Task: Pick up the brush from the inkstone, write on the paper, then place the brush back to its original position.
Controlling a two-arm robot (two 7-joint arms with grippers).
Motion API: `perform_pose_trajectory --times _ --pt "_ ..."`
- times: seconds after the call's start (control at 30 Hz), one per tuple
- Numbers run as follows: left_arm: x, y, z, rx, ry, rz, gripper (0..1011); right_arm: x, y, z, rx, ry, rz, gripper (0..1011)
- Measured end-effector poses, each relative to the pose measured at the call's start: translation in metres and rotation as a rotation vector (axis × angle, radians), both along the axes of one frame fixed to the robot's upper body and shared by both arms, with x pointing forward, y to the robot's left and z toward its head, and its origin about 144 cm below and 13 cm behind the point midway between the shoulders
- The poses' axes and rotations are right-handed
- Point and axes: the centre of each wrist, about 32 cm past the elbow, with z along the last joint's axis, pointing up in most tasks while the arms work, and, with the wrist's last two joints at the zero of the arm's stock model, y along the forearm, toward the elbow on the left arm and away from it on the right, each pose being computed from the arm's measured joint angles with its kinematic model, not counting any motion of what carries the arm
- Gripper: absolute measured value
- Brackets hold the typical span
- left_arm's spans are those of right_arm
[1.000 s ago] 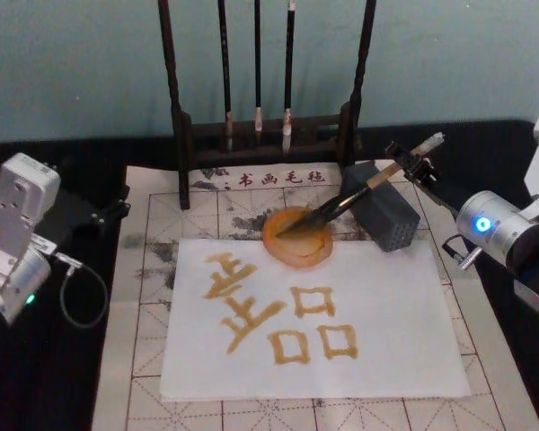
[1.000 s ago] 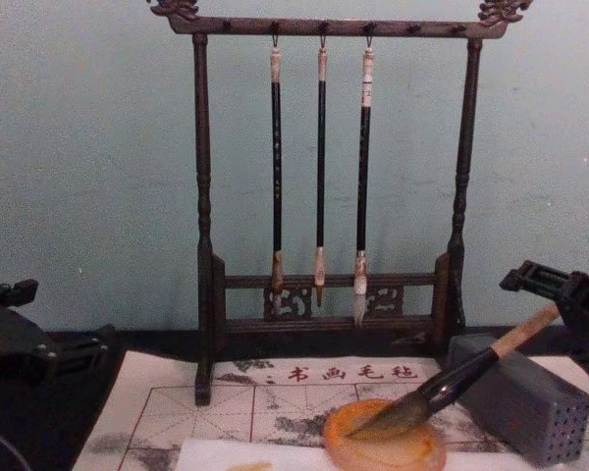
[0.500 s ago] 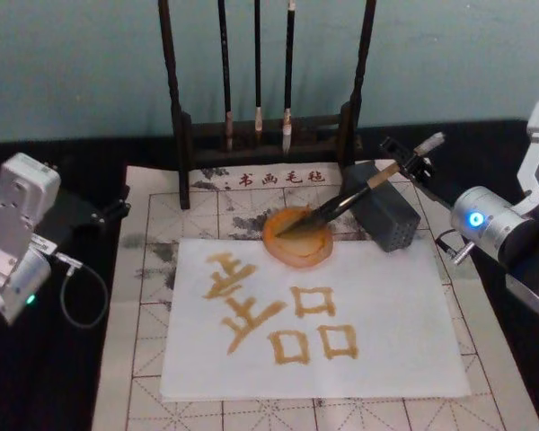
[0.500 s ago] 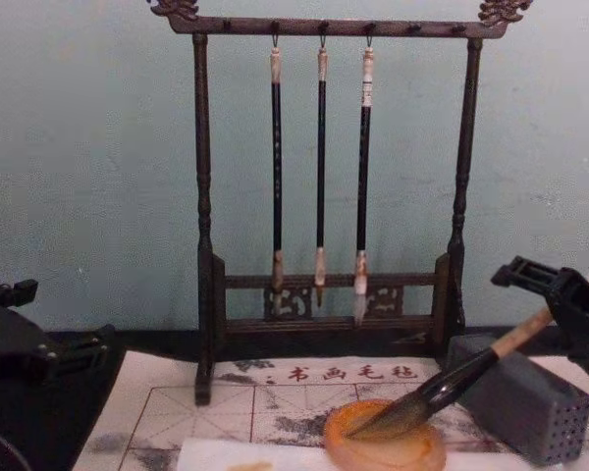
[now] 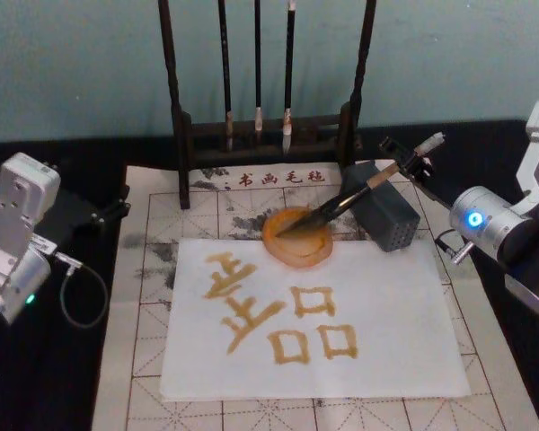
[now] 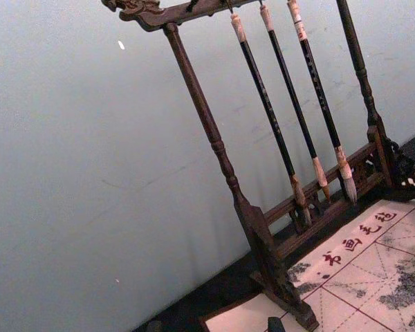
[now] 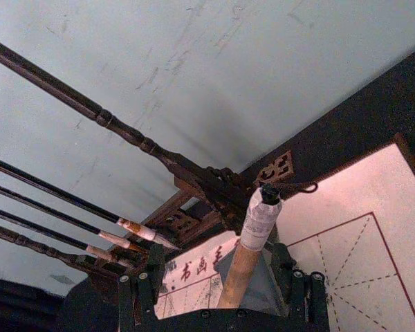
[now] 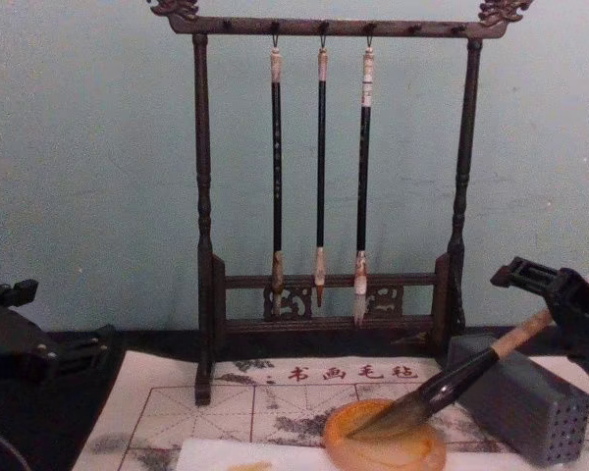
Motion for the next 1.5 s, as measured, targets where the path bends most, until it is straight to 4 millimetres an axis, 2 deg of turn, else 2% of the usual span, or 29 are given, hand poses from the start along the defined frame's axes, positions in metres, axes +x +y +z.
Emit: perform_pose_trajectory --times 0.2,0.47,0.5,0.73,0.83,0.93,1.1,1.23,1.5 --pt "0.0000 0.0000 0.0000 0.000 0.000 0.000 1001 0.0000 0.0000 0.0000 0.001 0.000 0.000 997" --pt "0.0000 0.0000 0.0000 0.000 0.000 0.000 1001 -0.0001 0.0001 0.0000 0.002 0.000 0.001 843" --pt "0.0000 0.0000 0.0000 0.000 0.000 0.000 1001 -0.0002 0.0000 0.0000 0.002 0.000 0.001 792" --pt "0.0000 0.0000 0.0000 0.000 0.000 0.000 1001 -0.0001 -0.0002 0.0001 0.002 0.000 0.000 603" --pt "0.0000 0.0000 0.0000 0.000 0.000 0.000 1001 -0.0001 -0.0002 0.0001 0.002 0.000 0.000 474" --pt "0.0000 0.0000 0.0000 0.000 0.000 0.000 1001 -0.0001 -0.0002 0.0001 0.002 0.000 0.000 414" --pt "0.0000 0.0000 0.0000 0.000 0.000 0.000 1001 -0.0001 -0.0002 0.0001 0.002 0.000 0.001 218" --pt "0.0000 0.0000 0.0000 0.000 0.000 0.000 1001 -0.0001 -0.0001 0.0001 0.002 0.000 0.001 183" --pt "0.0000 0.0000 0.0000 0.000 0.000 0.000 1001 -0.0001 -0.0001 0.0001 0.002 0.000 0.001 182"
